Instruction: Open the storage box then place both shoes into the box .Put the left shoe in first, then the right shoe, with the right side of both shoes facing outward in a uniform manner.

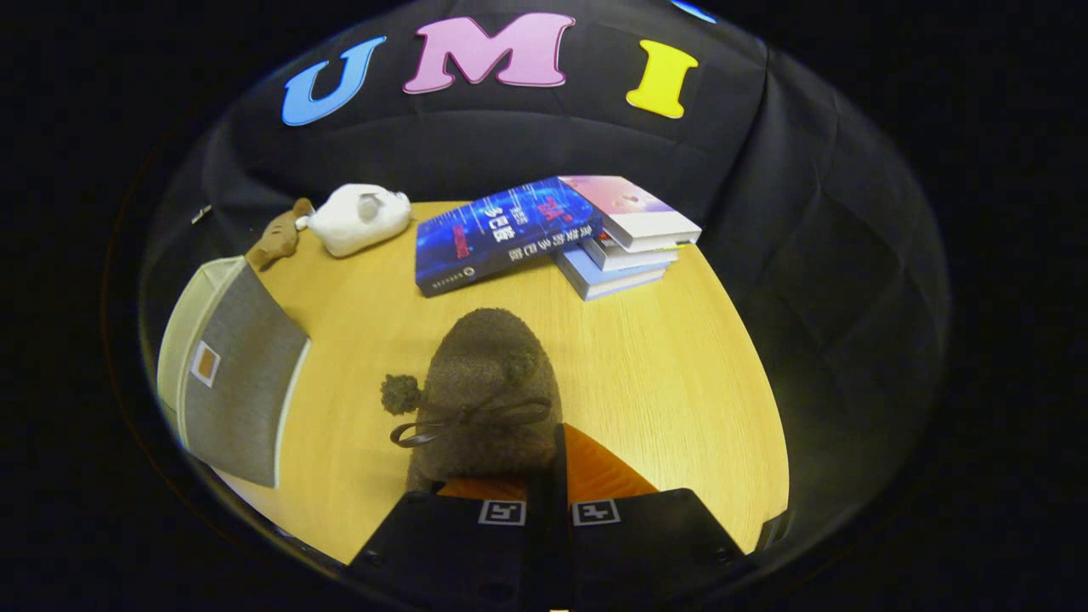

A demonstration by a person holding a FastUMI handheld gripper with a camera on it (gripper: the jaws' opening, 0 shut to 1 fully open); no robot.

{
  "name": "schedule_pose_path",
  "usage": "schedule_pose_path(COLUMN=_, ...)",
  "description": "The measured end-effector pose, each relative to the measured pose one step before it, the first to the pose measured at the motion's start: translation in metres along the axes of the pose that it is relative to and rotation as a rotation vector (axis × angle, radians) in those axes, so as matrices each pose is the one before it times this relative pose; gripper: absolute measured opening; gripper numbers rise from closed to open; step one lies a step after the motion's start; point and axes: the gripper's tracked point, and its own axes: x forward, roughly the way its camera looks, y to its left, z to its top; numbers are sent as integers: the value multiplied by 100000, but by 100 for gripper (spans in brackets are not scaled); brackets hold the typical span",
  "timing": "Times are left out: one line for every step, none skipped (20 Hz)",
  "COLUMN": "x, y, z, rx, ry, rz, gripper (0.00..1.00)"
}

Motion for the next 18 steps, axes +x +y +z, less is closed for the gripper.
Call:
schedule_pose_path(x=-1183, y=1315, z=1561, rx=66, ry=-2382, rz=1843, gripper=5)
schedule_pose_path(x=-1104, y=1590, z=1506, rx=371, ry=-1684, rz=2143, gripper=5)
schedule_pose_path(x=-949, y=2030, z=1464, rx=961, ry=-1339, rz=2834, gripper=5)
schedule_pose_path(x=-689, y=2107, z=1305, rx=1101, ry=-952, rz=3142, gripper=5)
schedule_pose_path(x=-590, y=2181, z=1135, rx=1216, ry=-616, rz=3293, gripper=5)
schedule_pose_path(x=-437, y=2250, z=1021, rx=1118, ry=-349, rz=3028, gripper=5)
schedule_pose_path(x=-317, y=2316, z=978, rx=895, ry=-854, rz=3053, gripper=5)
schedule_pose_path(x=-92, y=2479, z=1094, rx=158, ry=-1354, rz=3040, gripper=5)
schedule_pose_path(x=-27, y=2398, z=839, rx=-216, ry=-1137, rz=2994, gripper=5)
schedule_pose_path(x=84, y=2480, z=519, rx=-144, ry=-552, rz=2911, gripper=5)
schedule_pose_path(x=236, y=2330, z=336, rx=114, ry=-219, rz=2946, gripper=5)
schedule_pose_path(x=492, y=2283, z=173, rx=-115, ry=392, rz=2691, gripper=5)
schedule_pose_path(x=529, y=2133, z=-107, rx=-105, ry=1063, rz=2135, gripper=5)
schedule_pose_path(x=644, y=1885, z=-309, rx=-547, ry=1426, rz=1505, gripper=5)
schedule_pose_path(x=751, y=1509, z=-525, rx=-749, ry=1649, rz=392, gripper=5)
schedule_pose_path(x=761, y=1045, z=-697, rx=-1574, ry=1814, rz=-1155, gripper=5)
schedule_pose_path(x=715, y=599, z=-837, rx=-1911, ry=1859, rz=-2331, gripper=5)
schedule_pose_path(x=790, y=443, z=-820, rx=-1816, ry=1370, rz=-2448, gripper=5)
